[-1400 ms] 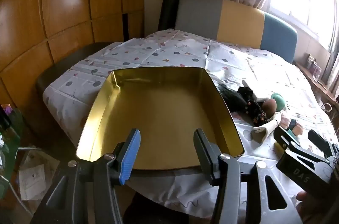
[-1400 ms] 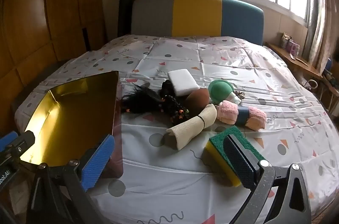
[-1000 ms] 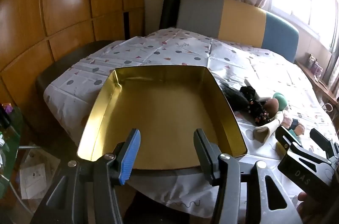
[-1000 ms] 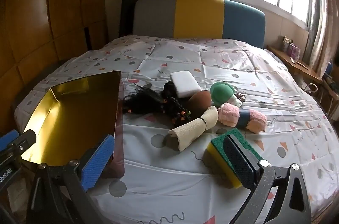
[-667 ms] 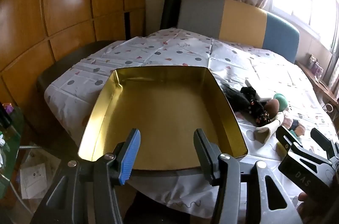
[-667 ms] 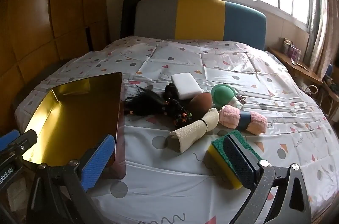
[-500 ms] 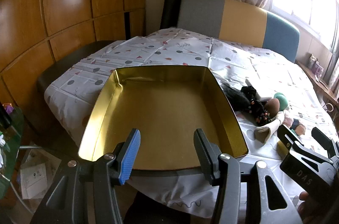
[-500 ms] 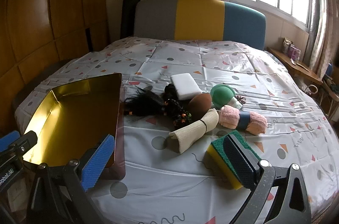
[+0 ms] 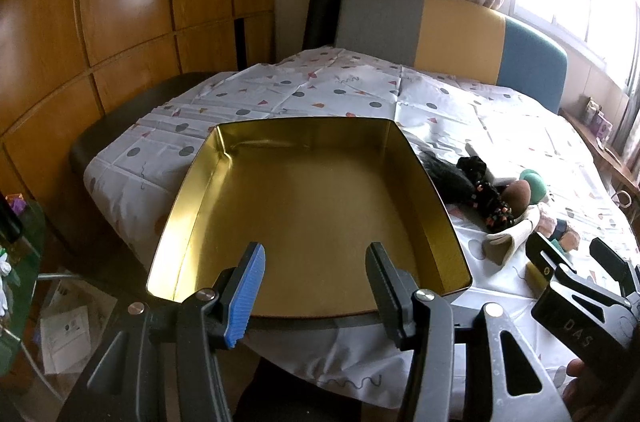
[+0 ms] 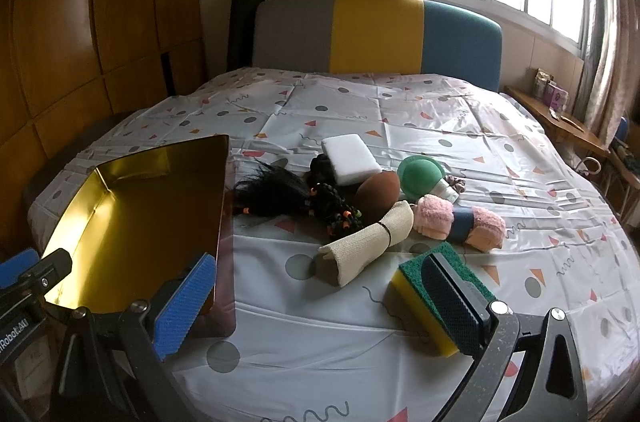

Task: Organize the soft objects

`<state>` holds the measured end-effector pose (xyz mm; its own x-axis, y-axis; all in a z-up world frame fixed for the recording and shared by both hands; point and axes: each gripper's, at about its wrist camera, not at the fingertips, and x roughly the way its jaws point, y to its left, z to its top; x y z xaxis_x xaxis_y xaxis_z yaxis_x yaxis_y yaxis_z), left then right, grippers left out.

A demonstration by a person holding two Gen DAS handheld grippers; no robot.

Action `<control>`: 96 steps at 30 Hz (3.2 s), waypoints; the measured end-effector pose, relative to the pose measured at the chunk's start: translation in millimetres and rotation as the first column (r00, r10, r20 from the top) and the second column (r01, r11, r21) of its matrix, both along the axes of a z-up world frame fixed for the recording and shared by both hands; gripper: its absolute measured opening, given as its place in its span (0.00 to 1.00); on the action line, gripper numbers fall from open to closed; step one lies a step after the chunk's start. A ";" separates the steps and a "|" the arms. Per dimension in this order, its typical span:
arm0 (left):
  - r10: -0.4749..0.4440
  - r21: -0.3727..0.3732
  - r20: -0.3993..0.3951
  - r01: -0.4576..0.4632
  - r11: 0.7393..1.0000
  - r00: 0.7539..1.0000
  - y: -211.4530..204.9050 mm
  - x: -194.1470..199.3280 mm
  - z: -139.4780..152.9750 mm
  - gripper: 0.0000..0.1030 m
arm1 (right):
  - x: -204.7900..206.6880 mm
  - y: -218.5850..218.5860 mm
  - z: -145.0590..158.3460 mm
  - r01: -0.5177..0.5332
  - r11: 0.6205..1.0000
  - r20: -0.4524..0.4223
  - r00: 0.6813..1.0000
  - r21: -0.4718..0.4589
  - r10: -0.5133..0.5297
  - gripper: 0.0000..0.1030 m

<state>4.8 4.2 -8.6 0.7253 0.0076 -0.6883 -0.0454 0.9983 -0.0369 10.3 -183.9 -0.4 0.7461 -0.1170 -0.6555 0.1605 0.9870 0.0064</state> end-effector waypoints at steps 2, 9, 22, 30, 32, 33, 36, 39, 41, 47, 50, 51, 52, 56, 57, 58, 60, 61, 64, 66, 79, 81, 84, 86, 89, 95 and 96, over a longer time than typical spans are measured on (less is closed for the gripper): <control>-0.001 0.000 -0.001 0.001 1.000 1.000 0.2 -0.1 0.0 0.51 | -0.3 0.0 0.0 0.000 1.000 0.001 1.000 0.000 0.000 1.00; 0.001 0.003 -0.002 -0.001 1.000 1.000 -0.8 0.3 -0.3 0.51 | -0.3 0.1 -0.1 0.000 1.000 0.000 1.000 0.000 0.000 1.00; 0.004 0.006 -0.008 -0.004 1.000 1.000 -2.4 -0.8 -2.9 0.51 | -0.9 -0.6 0.0 0.000 1.000 0.001 1.000 0.002 0.000 1.00; 0.004 0.006 -0.009 -0.004 1.000 1.000 -2.1 -0.7 -2.7 0.51 | -1.1 -0.6 -0.2 0.001 1.000 0.003 1.000 0.002 -0.001 1.00; 0.003 0.005 -0.009 -0.003 1.000 1.000 -2.0 -0.9 -2.9 0.51 | -1.5 -1.0 -0.6 0.002 1.000 0.004 1.000 0.001 -0.002 1.00; 0.004 0.005 -0.011 -0.004 1.000 1.000 -1.8 -0.1 -2.7 0.51 | -1.7 -1.2 -0.8 0.002 1.000 0.004 1.000 0.002 -0.002 1.00; 0.004 0.006 -0.011 -0.004 1.000 1.000 -1.7 0.0 -2.9 0.52 | -1.8 -1.1 -0.6 0.002 1.000 0.004 1.000 0.002 -0.002 1.00; 0.003 0.005 -0.012 -0.003 1.000 1.000 -1.2 0.1 -2.9 0.51 | -1.9 -1.3 -0.6 0.002 1.000 0.003 1.000 0.005 -0.002 1.00; 0.004 0.007 -0.012 -0.004 1.000 1.000 -1.3 0.0 -2.9 0.52 | -2.0 -1.3 -0.7 0.003 1.000 0.004 1.000 0.003 -0.003 1.00; 0.001 0.010 -0.018 0.000 1.000 1.000 -1.2 0.3 -3.9 0.52 | -2.1 -2.7 -2.7 0.005 1.000 0.002 1.000 0.009 -0.005 1.00; -0.005 0.017 -0.025 0.005 1.000 1.000 -4.3 0.7 -5.9 0.52 | -2.0 -5.4 -3.5 0.008 1.000 0.000 1.000 0.015 -0.008 1.00; -0.006 0.018 -0.026 0.007 1.000 1.000 -4.9 1.0 -6.2 0.52 | -1.9 -6.5 -3.9 0.010 1.000 0.000 1.000 0.017 -0.010 1.00; -0.010 0.020 -0.030 0.010 1.000 1.000 -6.2 1.2 -6.9 0.52 | -1.9 -7.6 -4.3 0.011 1.000 0.001 1.000 0.018 -0.011 1.00; -0.065 -0.036 -0.040 0.064 0.997 0.997 -7.5 5.7 -7.0 0.52 | -0.3 -19.8 -2.0 0.015 0.999 0.006 1.000 0.035 -0.015 1.00; -0.093 -0.068 -0.037 0.090 0.994 0.995 -7.0 6.5 -5.9 0.55 | 1.1 -26.0 -0.9 0.019 0.999 0.006 1.000 0.046 -0.020 1.00; -0.111 -0.087 -0.035 0.107 0.990 0.993 -7.5 7.5 -4.5 0.60 | 2.7 -33.7 0.5 0.027 0.998 0.004 1.000 0.057 -0.028 1.00; -0.177 -0.120 -0.019 0.173 0.978 0.984 -11.9 11.4 2.3 0.63 | 5.3 -54.4 4.6 0.053 0.997 0.006 0.999 0.059 -0.053 1.00; -0.195 -0.112 -0.014 0.192 0.975 0.981 -17.3 13.9 6.6 0.63 | 7.2 -64.9 6.3 0.061 0.996 0.004 0.998 0.058 -0.061 1.00; -0.253 -0.092 -0.013 0.251 0.964 0.967 -32.6 26.2 18.1 0.63 | 14.7 -103.6 7.6 0.086 0.994 -0.021 0.996 0.066 -0.085 1.00; -0.308 -0.096 -0.015 0.306 0.947 0.951 -43.6 36.5 26.5 0.63 | 19.8 -132.5 5.8 0.101 0.991 -0.042 0.994 0.091 -0.097 1.00; -0.577 -0.120 -0.240 0.567 0.815 0.780 -151.0 142.6 17.6 0.61 | 30.4 -227.0 -27.8 0.218 0.942 -0.091 0.975 0.256 -0.201 1.00; -0.615 -0.086 -0.295 0.621 0.779 0.731 -169.3 155.0 5.1 0.61 | 30.3 -228.6 -28.9 0.221 0.937 -0.100 0.974 0.269 -0.201 1.00; -0.685 -0.013 -0.362 0.731 0.682 0.632 -194.6 165.3 -13.6 0.55 | 31.8 -233.1 -32.5 0.235 0.929 -0.119 0.971 0.286 -0.209 1.00; -0.720 0.057 -0.373 0.789 0.612 0.585 -203.7 165.1 -20.5 0.51 | 31.7 -237.4 -33.9 0.245 0.921 -0.125 0.968 0.303 -0.216 1.00; -0.765 0.153 -0.416 0.867 0.474 0.492 -216.6 160.7 -29.9 0.51 | 30.4 -244.4 -35.6 0.258 0.904 -0.133 0.965 0.341 -0.225 1.00; -0.779 0.198 -0.495 0.923 0.330 0.385 -226.7 174.0 -46.3 0.53 | 30.2 -251.6 -42.6 0.284 0.879 -0.167 0.957 0.383 -0.236 1.00; -0.780 0.205 -0.508 0.931 0.303 0.366 -227.8 175.8 -49.4 0.53 | 30.5 -252.2 -43.2 0.287 0.878 -0.171 0.956 0.383 -0.238 1.00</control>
